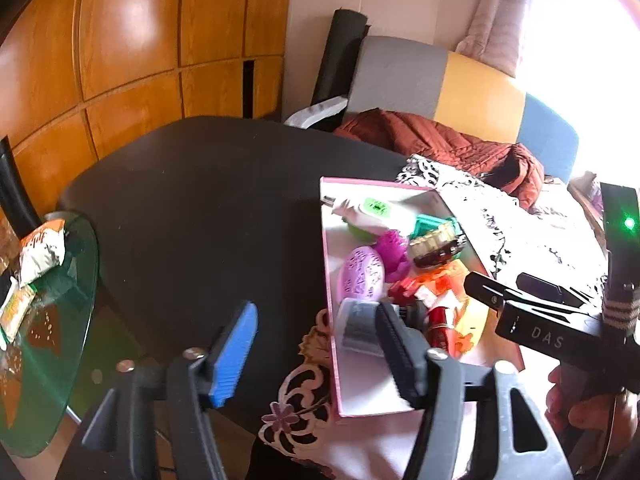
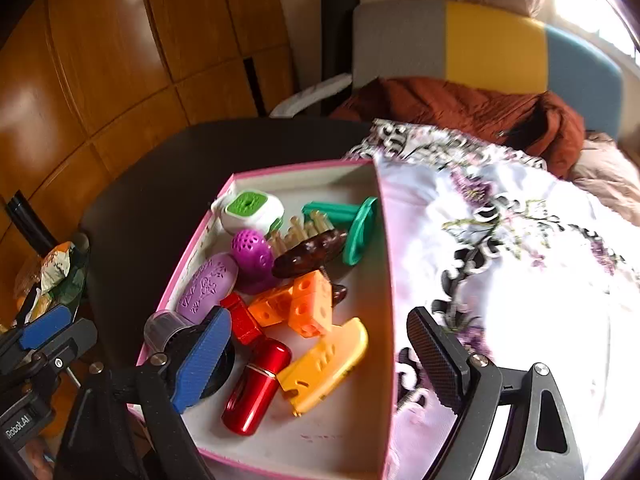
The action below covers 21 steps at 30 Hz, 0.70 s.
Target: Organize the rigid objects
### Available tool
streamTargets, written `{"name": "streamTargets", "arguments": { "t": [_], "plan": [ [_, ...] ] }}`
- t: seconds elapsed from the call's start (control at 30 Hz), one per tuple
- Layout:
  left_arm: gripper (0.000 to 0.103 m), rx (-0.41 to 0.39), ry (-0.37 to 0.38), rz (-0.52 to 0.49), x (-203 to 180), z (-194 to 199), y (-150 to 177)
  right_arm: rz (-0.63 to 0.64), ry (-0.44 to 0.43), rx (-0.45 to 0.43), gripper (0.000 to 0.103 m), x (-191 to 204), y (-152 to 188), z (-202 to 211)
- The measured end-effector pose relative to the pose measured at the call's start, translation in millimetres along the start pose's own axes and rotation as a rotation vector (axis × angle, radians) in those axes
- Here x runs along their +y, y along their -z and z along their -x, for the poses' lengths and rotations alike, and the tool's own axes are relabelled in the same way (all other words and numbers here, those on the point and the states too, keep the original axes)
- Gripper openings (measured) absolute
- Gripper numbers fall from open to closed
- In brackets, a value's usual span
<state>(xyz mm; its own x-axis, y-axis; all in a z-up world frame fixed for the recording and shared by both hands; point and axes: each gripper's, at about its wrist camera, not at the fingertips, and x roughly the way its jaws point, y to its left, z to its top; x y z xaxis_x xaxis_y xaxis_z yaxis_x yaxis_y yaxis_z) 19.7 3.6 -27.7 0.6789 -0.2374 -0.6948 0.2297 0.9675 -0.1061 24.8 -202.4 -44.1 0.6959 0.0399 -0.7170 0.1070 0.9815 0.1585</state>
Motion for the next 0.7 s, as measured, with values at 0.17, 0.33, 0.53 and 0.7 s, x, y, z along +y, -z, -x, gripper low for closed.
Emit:
{"name": "streamTargets", "arguments": {
  "t": [0.17, 0.33, 0.53, 0.7],
  "plan": [
    [0.066, -0.005, -0.039, -0.008, -14, 6, -2, -0.018, 0.054, -0.079, 0.093, -3, 6, 29],
    [0.066, -0.023, -0.078, -0.02, -25, 12, 0, -0.015, 0.091, -0.122, 0.093, -3, 15, 45],
    [0.066, -0.033, -0.08, -0.034, -27, 19, 5, 0.001, 0.097, -0.13, 0.093, 1, 25, 54],
    [0.066, -0.043, -0.058, -0.035, -28, 23, 6, 0.002, 0.093, -0.129, 0.093, 4, 28, 56]
  ]
}}
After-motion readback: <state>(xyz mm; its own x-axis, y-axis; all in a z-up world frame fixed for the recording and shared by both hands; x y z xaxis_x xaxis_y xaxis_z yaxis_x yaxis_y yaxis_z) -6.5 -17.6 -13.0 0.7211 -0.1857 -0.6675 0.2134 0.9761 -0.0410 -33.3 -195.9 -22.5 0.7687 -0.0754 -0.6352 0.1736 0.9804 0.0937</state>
